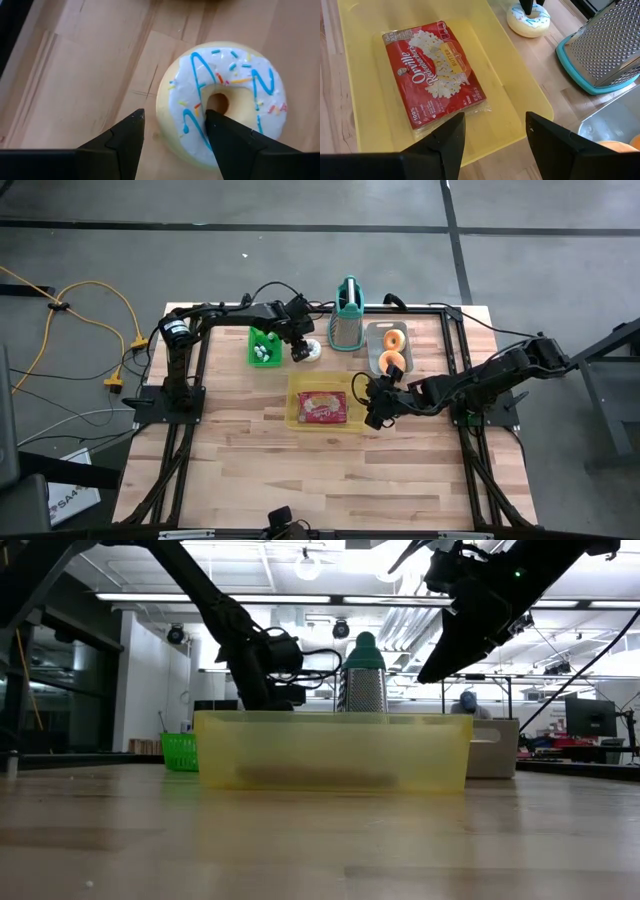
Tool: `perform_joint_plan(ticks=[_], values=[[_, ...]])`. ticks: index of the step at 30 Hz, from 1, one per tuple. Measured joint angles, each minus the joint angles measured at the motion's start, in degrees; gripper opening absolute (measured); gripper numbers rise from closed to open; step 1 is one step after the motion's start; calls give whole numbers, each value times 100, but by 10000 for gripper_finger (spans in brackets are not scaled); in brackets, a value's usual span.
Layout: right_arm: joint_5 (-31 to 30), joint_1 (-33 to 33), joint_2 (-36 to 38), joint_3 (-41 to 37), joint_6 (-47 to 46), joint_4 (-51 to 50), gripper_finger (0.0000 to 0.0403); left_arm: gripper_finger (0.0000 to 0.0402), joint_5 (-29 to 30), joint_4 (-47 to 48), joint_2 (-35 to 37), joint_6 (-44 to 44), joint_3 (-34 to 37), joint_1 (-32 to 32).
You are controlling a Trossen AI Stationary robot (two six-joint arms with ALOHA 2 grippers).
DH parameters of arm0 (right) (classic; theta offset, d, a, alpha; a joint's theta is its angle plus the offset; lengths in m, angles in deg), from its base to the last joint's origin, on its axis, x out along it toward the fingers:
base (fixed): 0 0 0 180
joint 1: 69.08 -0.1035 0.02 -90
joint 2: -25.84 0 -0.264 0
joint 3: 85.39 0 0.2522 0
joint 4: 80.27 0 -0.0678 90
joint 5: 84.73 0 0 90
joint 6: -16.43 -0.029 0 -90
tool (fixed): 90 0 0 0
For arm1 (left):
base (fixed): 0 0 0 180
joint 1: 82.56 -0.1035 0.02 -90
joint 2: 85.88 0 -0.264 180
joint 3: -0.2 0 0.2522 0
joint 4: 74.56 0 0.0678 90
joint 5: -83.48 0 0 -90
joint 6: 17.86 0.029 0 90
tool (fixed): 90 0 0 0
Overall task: Pick & Place Food Item
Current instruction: Put the white donut into the gray bin
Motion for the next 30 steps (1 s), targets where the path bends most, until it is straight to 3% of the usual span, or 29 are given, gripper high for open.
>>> perform_joint_plan(ticks=[4, 14, 23, 30], values=[[0, 0, 2, 0, 0, 0, 194, 182, -181, -2, -2, -13, 2, -2], [12, 0, 0, 0, -125, -1, 194, 76, -210, -2, -4, -112, 4, 0], [15, 0, 0, 0, -129, -4, 194, 66, -196, -26, 36, -75, 7, 0], [15, 0, 0, -2, -129, -6, 194, 66, -150, -58, 614, 32, 13, -35]])
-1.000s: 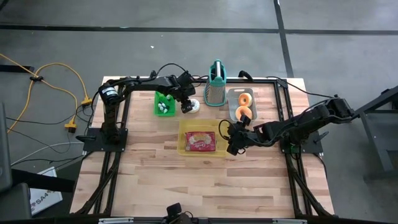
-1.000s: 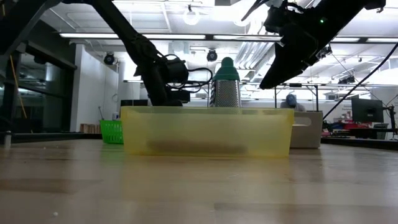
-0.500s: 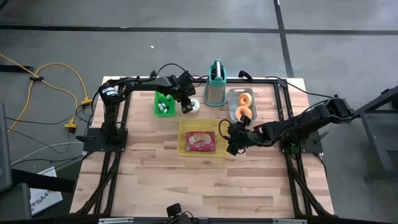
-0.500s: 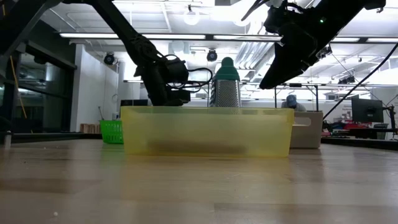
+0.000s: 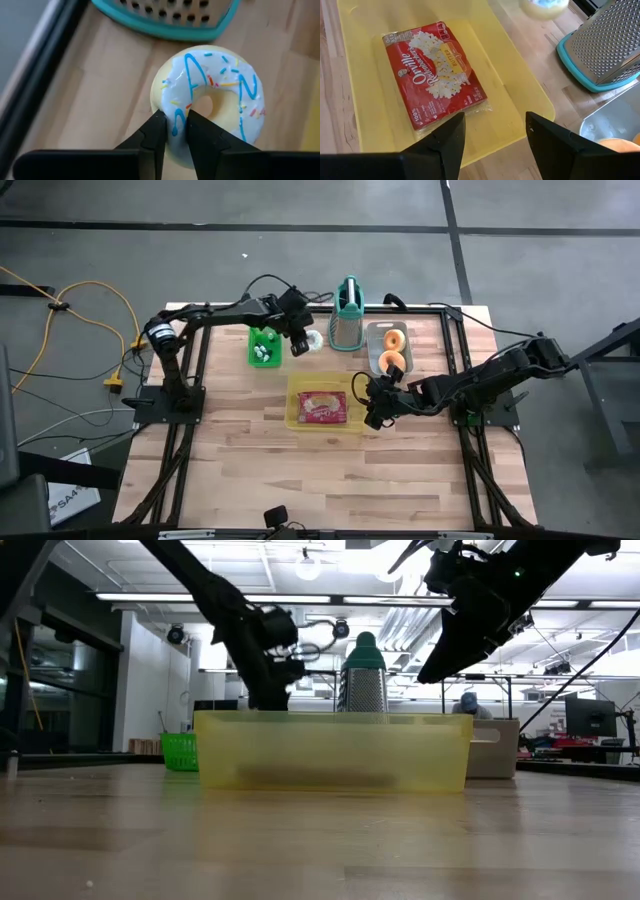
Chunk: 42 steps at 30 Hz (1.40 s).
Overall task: Pick & Place Food Item
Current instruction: Put the white donut into the gray bin
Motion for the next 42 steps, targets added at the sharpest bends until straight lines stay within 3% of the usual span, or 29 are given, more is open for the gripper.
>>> perform_joint_plan(ticks=[11, 18, 26, 35, 42], values=[[0, 0, 0, 0, 304, 2, 194, 66, -271, 541, 1077, -636, -9, 162], [4, -88, 0, 0, 2128, 495, 194, 66, -869, 820, 1538, -1384, -9, 840], [4, -239, 1, 0, 4522, 1535, 194, 66, -934, 943, 1615, -1964, -9, 1610], [5, -254, 0, 0, 6074, 1732, 194, 66, -1401, 705, 1615, -2435, -9, 2118], [-10, -368, 1, 0, 7192, 2068, 194, 66, -1430, 415, 1615, -2686, -9, 2362]])
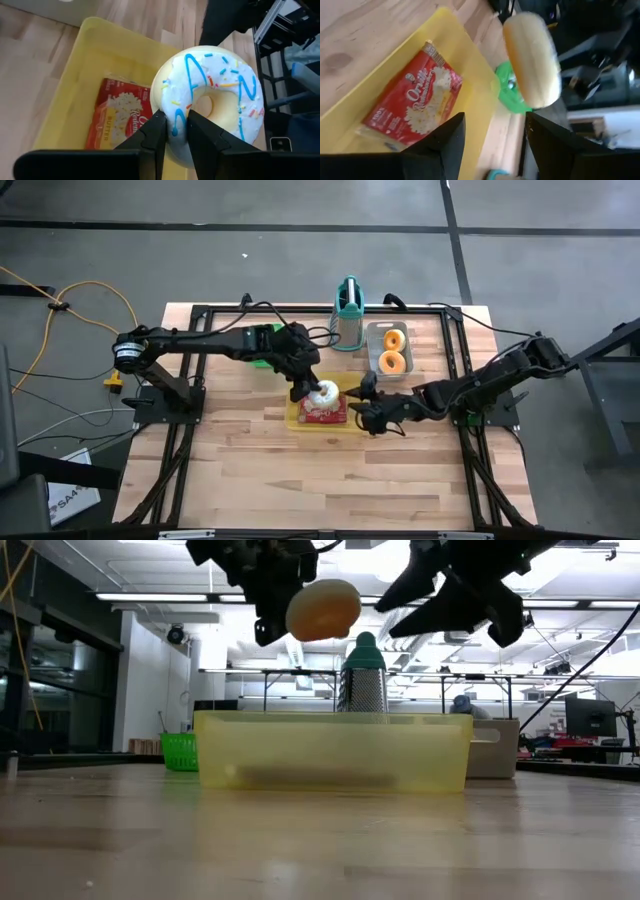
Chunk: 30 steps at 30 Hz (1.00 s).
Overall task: Pick & Place Food Item
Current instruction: Put the white donut into the gray bin
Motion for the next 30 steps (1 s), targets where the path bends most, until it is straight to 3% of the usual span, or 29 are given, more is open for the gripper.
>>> perform_joint_plan(ticks=[11, 30], values=[[-309, -130, -1, 0, 1021, 505, 194, 66, -3, 10, 0, -269, 0, 101], [165, -130, -3, 0, 1400, 814, 194, 66, -380, -562, -285, -532, -9, 81]])
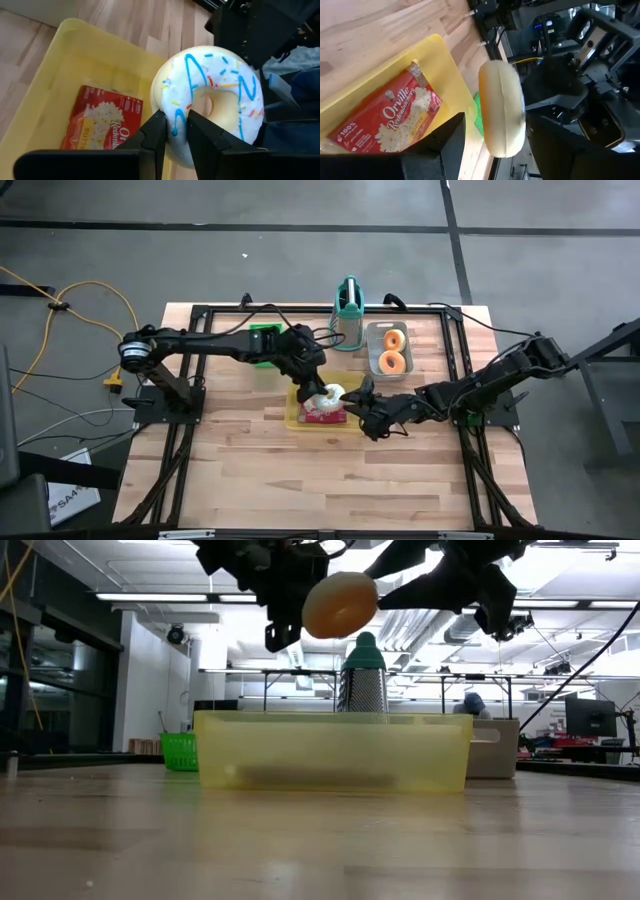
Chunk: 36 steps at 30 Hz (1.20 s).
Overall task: Pick & Place Food Item
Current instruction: Put the white donut into the gray bin
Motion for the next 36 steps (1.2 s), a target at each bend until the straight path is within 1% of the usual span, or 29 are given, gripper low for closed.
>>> perform_joint_plan(ticks=[11, 16, 24, 28, 33, 36], values=[[95, 17, 0, 0, -18, 136, 194, 66, -71, -347, -15, 0, 0, 22], [285, 24, 0, 0, -52, 337, 194, 66, -107, -385, -15, 0, 2, 24], [309, 101, 0, 2, -46, 331, 192, 66, -106, -460, -15, 0, 2, 118], [320, 176, 0, 2, -59, 331, 176, 66, -148, -494, -15, 0, 2, 179], [338, 173, 0, 2, -61, 316, 145, 66, -146, -492, -15, 0, 2, 177], [338, 162, 0, 2, -227, 297, 128, 66, -146, -488, -15, 2, 2, 156]])
